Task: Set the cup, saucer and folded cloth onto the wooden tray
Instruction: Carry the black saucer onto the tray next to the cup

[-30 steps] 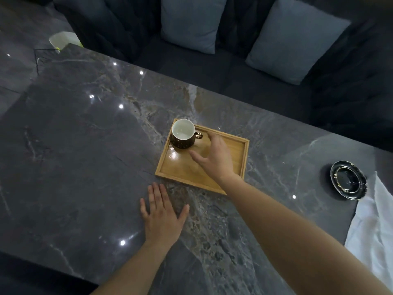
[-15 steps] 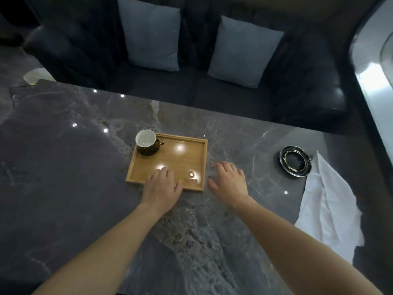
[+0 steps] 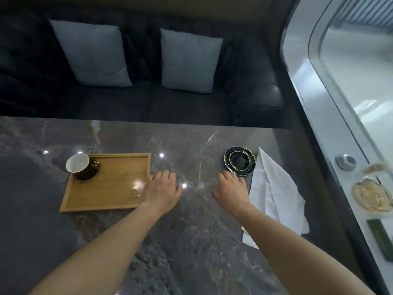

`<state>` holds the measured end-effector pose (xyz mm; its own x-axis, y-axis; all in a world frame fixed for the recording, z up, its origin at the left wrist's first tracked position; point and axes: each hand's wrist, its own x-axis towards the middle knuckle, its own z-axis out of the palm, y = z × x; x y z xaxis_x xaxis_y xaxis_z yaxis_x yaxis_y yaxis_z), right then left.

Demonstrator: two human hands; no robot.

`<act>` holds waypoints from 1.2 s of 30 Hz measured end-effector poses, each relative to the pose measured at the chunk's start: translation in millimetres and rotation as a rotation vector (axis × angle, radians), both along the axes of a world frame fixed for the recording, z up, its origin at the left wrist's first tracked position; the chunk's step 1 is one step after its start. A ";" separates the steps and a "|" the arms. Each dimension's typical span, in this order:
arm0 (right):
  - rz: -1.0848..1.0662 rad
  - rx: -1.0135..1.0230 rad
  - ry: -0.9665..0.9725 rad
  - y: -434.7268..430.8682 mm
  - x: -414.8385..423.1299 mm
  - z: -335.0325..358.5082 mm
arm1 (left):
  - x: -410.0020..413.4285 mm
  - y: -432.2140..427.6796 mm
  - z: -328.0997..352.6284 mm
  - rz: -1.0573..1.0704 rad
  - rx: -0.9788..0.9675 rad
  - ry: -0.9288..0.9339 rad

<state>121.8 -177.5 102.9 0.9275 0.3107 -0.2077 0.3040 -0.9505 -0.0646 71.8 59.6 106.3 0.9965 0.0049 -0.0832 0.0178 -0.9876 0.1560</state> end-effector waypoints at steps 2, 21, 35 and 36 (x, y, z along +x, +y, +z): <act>-0.033 0.002 -0.002 -22.9 9.9 -0.7 | 14.1 -19.0 -0.7 -0.020 0.011 0.002; -0.232 0.051 0.043 -149.1 111.7 -43.5 | 132.7 -159.5 -62.5 -0.020 -0.165 0.123; -0.301 0.363 0.264 -148.1 122.9 -67.7 | 137.2 -185.9 -86.7 0.123 -0.286 0.127; -0.313 0.407 0.275 -146.6 121.6 -68.1 | 135.5 -186.7 -86.7 0.137 -0.303 0.120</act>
<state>243.4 -324.1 34.8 0.9168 0.1361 -0.3754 -0.0669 -0.8745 -0.4804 207.3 -127.1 19.6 0.9714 0.0948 -0.2179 0.1828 -0.8840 0.4302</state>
